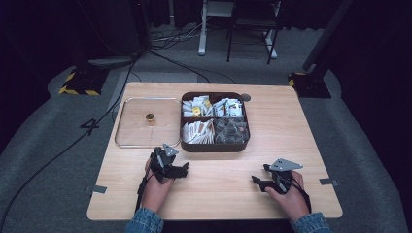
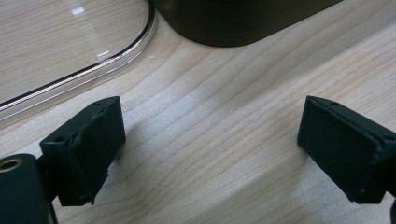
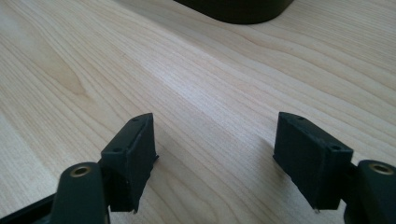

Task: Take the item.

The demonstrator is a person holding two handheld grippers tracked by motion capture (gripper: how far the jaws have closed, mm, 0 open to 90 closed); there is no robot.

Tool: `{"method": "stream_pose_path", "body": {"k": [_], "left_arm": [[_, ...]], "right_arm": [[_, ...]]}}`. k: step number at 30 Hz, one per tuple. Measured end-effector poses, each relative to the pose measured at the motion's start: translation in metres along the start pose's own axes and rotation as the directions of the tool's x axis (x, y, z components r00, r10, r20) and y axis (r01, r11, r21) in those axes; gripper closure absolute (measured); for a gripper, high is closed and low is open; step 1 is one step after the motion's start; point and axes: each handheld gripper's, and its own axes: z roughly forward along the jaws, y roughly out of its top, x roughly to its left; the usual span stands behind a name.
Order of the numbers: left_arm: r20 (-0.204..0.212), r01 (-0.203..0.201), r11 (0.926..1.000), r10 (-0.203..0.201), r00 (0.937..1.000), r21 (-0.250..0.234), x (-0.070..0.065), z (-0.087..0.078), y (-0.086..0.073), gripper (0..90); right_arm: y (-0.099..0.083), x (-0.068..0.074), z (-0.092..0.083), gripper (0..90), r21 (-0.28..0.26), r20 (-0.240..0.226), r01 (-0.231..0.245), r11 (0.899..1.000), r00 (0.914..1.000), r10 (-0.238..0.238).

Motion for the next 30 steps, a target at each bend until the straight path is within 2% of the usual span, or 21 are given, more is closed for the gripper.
{"method": "stream_pose_path", "body": {"k": [5, 17, 19, 23, 27, 28, 30], "left_arm": [[-0.003, 0.001, 1.0, -0.001, 1.0, -0.001, 0.0, 0.0, 0.0, 8.1], [-0.016, 0.012, 0.9999, -0.012, 0.9998, 0.002, -0.002, 0.0, 0.0, 8.5], [-0.015, 0.013, 0.9999, -0.013, 0.9998, 0.001, -0.002, 0.0, 0.0, 8.5], [-0.015, 0.012, 0.9999, -0.012, 0.9998, -0.001, -0.002, 0.0, 0.0, 8.6], [-0.011, 0.006, 1.0, -0.006, 0.9999, -0.001, -0.002, 0.0, 0.0, 9.0], [-0.01, 0.002, 1.0, -0.002, 0.9999, -0.005, -0.002, 0.0, 0.0, 9.8], [-0.008, 0.005, 1.0, -0.005, 1.0, -0.004, -0.003, -0.001, 0.0, 10.1]], "right_arm": [[0.0, 0.0, 0.0, 29.1, 0.001, 0.001, -0.001, 1.0, 1.0, 0.001], [0.001, 0.006, 0.0, 29.2, 0.006, 0.041, -0.038, 0.999, 0.9984, 0.038], [0.003, 0.008, 0.0, 30.4, 0.03, 0.057, -0.048, 0.998, 0.9973, 0.046], [0.008, 0.009, -0.001, 32.7, 0.067, 0.055, -0.048, 0.997, 0.9975, 0.045], [0.011, 0.007, 0.0, 35.2, 0.085, 0.039, -0.035, 0.996, 0.9987, 0.031], [0.013, 0.007, 0.0, 40.5, 0.092, 0.014, -0.023, 0.995, 0.9997, 0.022], [0.017, 0.006, -0.001, 42.1, 0.089, -0.046, -0.051, 0.995, 0.9974, 0.055]]}}
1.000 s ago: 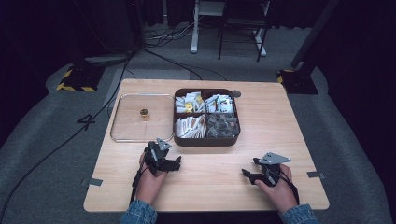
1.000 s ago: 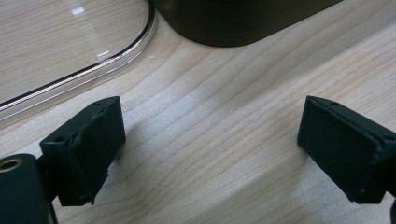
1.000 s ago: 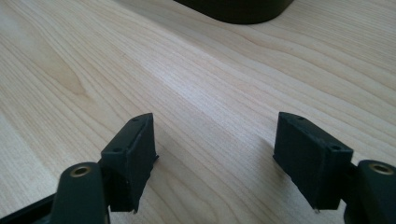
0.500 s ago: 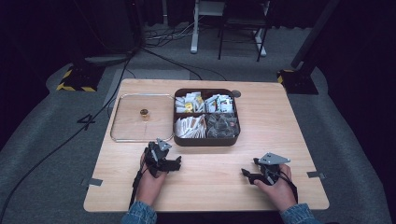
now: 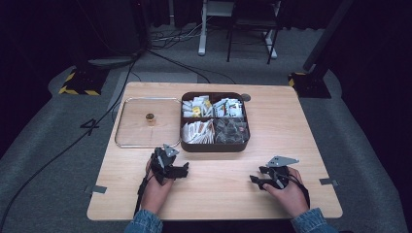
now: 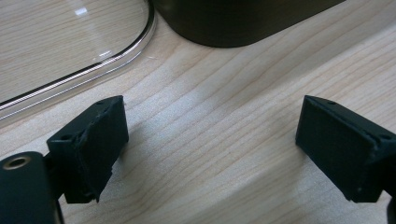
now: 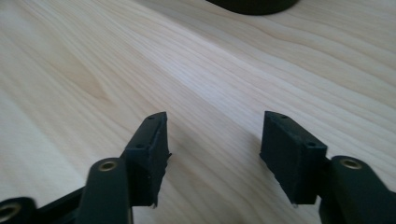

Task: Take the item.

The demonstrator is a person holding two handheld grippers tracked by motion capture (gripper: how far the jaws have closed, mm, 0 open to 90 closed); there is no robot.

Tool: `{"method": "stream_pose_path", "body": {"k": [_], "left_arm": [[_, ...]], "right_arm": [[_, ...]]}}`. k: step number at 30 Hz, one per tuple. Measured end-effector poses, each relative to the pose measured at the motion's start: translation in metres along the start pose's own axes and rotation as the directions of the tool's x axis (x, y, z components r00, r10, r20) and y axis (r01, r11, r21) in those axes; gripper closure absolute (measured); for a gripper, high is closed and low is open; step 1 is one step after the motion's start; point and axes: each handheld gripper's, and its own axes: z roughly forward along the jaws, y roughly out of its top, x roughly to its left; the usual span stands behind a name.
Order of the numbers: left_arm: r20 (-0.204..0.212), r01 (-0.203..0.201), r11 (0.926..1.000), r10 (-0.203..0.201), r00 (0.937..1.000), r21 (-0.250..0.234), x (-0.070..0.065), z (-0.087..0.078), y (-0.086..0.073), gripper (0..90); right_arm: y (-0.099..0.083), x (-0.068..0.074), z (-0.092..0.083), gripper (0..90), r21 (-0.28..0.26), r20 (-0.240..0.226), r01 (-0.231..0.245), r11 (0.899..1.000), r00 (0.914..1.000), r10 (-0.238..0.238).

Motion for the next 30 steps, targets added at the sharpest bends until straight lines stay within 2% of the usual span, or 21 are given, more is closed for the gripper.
{"method": "stream_pose_path", "body": {"k": [7, 8, 11, 12, 15, 19, 22, 24, 25, 30], "left_arm": [[-0.007, 0.004, 1.0, -0.004, 1.0, 0.0, -0.001, 0.0, 0.0, 10.1], [-0.008, 0.006, 1.0, -0.006, 0.9999, -0.001, -0.002, 0.0, 0.0, 10.0], [-0.009, 0.007, 1.0, -0.007, 0.9999, 0.0, -0.002, 0.0, 0.0, 9.9], [-0.009, 0.008, 1.0, -0.008, 0.9999, 0.0, -0.002, 0.0, 0.0, 9.8], [-0.003, 0.01, 0.9999, -0.01, 0.9999, 0.001, -0.001, 0.0, 0.0, 9.0], [-0.003, 0.014, 0.9999, -0.014, 0.9999, 0.009, 0.0, 0.001, 0.001, 5.6], [-0.021, 0.027, 0.9994, -0.027, 0.9994, 0.023, 0.002, 0.002, 0.001, 0.0], [-0.035, 0.04, 0.9989, -0.039, 0.9986, 0.024, 0.003, 0.002, 0.001, 0.0], [-0.035, 0.04, 0.9989, -0.039, 0.9986, 0.024, 0.003, 0.002, 0.001, 0.0], [-0.036, 0.043, 0.9988, -0.042, 0.9985, 0.025, 0.002, 0.002, 0.001, 0.0]], "right_arm": [[0.02, 0.002, -0.008, 42.7, -0.016, 0.004, 0.056, 0.998, 0.9984, -0.056], [0.028, 0.001, -0.01, 48.8, -0.02, 0.005, 0.074, 0.997, 0.9972, -0.074], [0.036, 0.0, -0.012, 49.6, -0.025, 0.007, 0.089, 0.996, 0.9961, -0.088], [0.045, -0.001, -0.014, 51.9, -0.025, 0.016, 0.104, 0.994, 0.9945, -0.104], [0.052, -0.002, -0.016, 52.0, -0.042, 0.018, 0.101, 0.994, 0.9948, -0.1], [0.071, -0.007, -0.02, 52.2, -0.07, 0.009, 0.083, 0.994, 0.9965, -0.083], [0.078, -0.008, -0.02, 52.9, -0.075, 0.008, 0.075, 0.994, 0.9971, -0.075], [0.089, -0.009, -0.02, 52.7, -0.088, 0.009, 0.073, 0.993, 0.9973, -0.073], [0.089, -0.009, -0.02, 52.7, -0.088, 0.009, 0.073, 0.993, 0.9973, -0.073], [0.112, -0.015, -0.019, 53.5, -0.122, 0.024, 0.064, 0.99, 0.9978, -0.062]]}}
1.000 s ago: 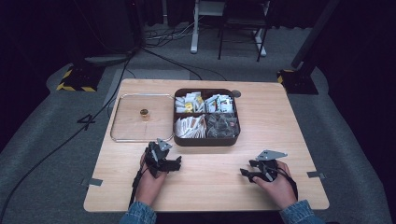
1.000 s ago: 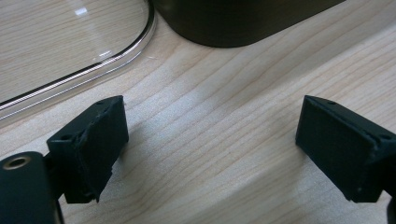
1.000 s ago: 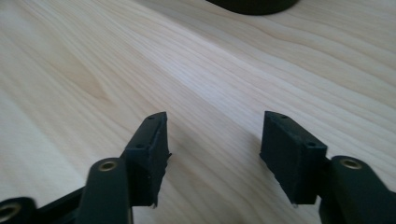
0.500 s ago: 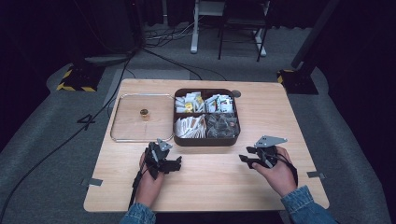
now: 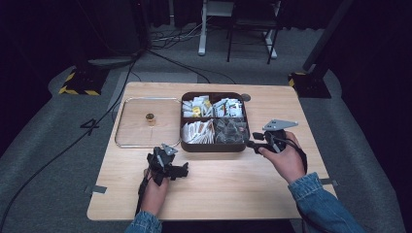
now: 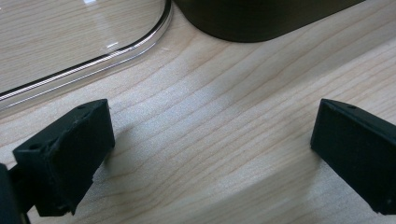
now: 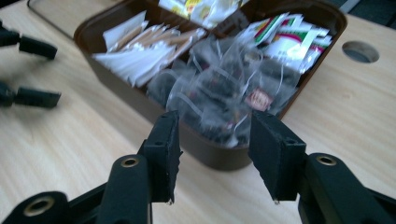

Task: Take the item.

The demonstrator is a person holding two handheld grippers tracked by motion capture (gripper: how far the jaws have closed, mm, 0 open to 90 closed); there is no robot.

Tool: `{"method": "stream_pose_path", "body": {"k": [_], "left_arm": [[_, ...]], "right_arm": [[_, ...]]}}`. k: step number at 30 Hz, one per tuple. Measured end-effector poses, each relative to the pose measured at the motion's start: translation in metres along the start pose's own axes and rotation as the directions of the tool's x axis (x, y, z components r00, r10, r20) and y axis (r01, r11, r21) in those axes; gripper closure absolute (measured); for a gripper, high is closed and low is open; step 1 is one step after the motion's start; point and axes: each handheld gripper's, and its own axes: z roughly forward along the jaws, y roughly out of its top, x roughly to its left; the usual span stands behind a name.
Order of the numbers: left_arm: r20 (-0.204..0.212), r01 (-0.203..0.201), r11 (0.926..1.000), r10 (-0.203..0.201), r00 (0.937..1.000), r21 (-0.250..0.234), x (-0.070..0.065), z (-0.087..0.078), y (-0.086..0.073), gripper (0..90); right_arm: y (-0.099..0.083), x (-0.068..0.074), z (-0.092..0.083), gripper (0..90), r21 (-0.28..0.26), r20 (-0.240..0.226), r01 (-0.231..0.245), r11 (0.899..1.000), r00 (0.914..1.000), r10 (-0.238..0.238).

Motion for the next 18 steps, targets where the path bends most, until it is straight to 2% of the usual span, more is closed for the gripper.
{"method": "stream_pose_path", "body": {"k": [3, 12, 15, 18], "left_arm": [[-0.001, 0.0, 1.0, 0.0, 1.0, 0.0, 0.0, 0.0, 0.0, 0.0], [0.012, -0.011, 0.9999, 0.011, 0.9999, 0.001, 0.001, 0.002, 0.002, 0.0], [0.011, -0.012, 0.9999, 0.012, 0.9999, 0.0, 0.001, 0.002, 0.002, 0.0], [0.01, -0.009, 1.0, 0.009, 0.9999, 0.001, 0.001, 0.002, 0.002, 0.0]], "right_arm": [[0.009, -0.004, 0.003, 53.6, -0.014, 0.001, -0.011, 1.0, 0.9999, 0.011], [0.029, -0.013, 0.011, 53.6, -0.027, 0.033, -0.003, 1.0, 0.9995, 0.003], [0.038, -0.018, 0.015, 53.5, -0.019, 0.023, -0.031, 0.999, 0.9992, 0.032], [0.042, -0.021, 0.019, 52.8, -0.017, 0.018, -0.038, 0.999, 0.9991, 0.038]]}}
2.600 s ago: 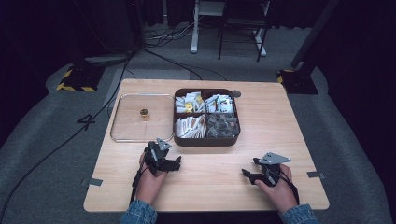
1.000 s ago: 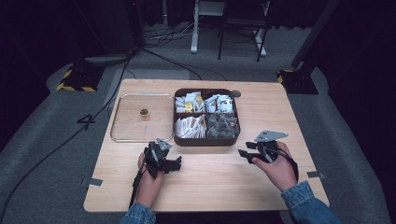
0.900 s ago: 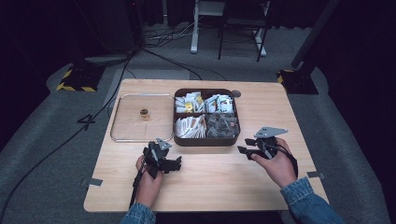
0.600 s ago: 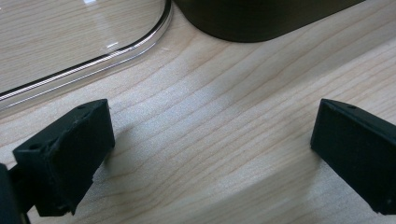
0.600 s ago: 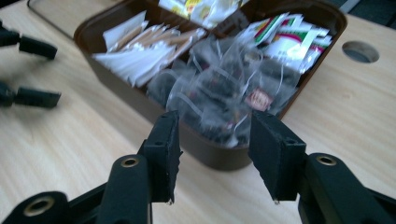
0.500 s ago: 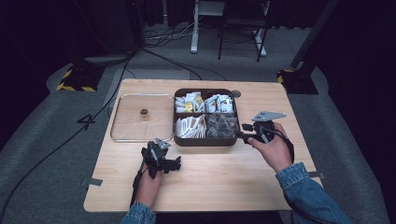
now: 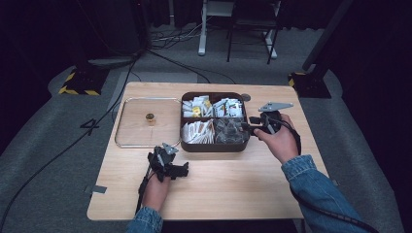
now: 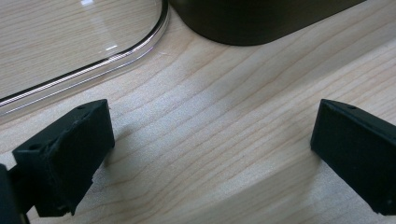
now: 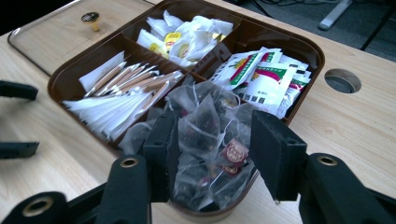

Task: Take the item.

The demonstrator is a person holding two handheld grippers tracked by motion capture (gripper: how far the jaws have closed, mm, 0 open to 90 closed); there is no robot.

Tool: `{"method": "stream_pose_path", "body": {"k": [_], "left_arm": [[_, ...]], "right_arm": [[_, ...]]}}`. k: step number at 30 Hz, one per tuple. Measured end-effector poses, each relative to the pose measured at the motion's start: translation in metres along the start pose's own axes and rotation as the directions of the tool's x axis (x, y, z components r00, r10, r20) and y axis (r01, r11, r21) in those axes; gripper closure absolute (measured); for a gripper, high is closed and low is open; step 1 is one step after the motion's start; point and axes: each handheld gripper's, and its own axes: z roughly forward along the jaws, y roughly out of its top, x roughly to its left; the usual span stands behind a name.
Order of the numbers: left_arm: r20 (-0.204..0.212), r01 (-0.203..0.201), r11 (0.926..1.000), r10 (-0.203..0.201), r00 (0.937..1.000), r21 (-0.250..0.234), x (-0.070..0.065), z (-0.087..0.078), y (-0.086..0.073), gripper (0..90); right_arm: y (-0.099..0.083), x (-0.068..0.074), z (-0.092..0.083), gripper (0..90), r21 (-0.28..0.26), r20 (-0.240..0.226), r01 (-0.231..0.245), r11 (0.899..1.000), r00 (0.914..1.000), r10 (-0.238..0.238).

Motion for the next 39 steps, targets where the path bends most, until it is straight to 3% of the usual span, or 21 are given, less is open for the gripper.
{"method": "stream_pose_path", "body": {"k": [10, 12, 14, 19, 23, 31, 33, 36, 39], "left_arm": [[-0.006, 0.004, 1.0, -0.004, 1.0, -0.001, -0.001, 0.0, 0.0, 0.0], [-0.009, 0.011, 0.9999, -0.011, 0.9999, -0.001, -0.002, 0.0, -0.001, 0.0], [-0.014, 0.016, 0.9999, -0.016, 0.9998, 0.0, -0.002, 0.0, -0.001, 0.0], [-0.024, 0.028, 0.9996, -0.028, 0.9993, -0.001, -0.004, -0.001, -0.001, 0.0], [-0.031, 0.03, 0.9995, -0.03, 0.9991, -0.002, -0.004, -0.001, -0.001, 0.0], [-0.026, 0.034, 0.9994, -0.034, 0.9991, -0.003, -0.004, -0.001, -0.001, 0.0], [-0.025, 0.034, 0.9994, -0.035, 0.9991, -0.004, -0.004, 0.0, -0.001, 0.0], [-0.025, 0.035, 0.9994, -0.035, 0.9991, -0.005, -0.004, 0.0, -0.001, 0.0], [-0.025, 0.035, 0.9994, -0.035, 0.9991, -0.004, -0.004, 0.0, -0.001, 0.0]], "right_arm": [[0.026, -0.012, 0.025, 54.3, -0.007, 0.0, -0.019, 1.0, 0.9998, 0.019], [0.029, -0.014, 0.032, 55.1, -0.008, -0.01, -0.05, 0.999, 0.9987, 0.05], [0.033, -0.016, 0.038, 56.5, -0.018, -0.038, -0.111, 0.994, 0.9932, 0.11], [0.04, -0.02, 0.052, 57.0, -0.031, -0.012, -0.102, 0.994, 0.9947, 0.102], [0.042, -0.025, 0.065, 57.0, -0.017, 0.033, -0.074, 0.997, 0.9967, 0.075], [0.046, -0.029, 0.09, 56.9, 0.036, 0.07, -0.073, 0.997, 0.9951, 0.07], [0.046, -0.029, 0.097, 56.9, 0.049, 0.067, -0.082, 0.995, 0.9947, 0.078], [0.043, -0.028, 0.11, 57.1, 0.055, 0.029, -0.144, 0.988, 0.9893, 0.143], [0.041, -0.027, 0.119, 57.5, 0.076, 0.042, -0.147, 0.986, 0.9887, 0.144]]}}
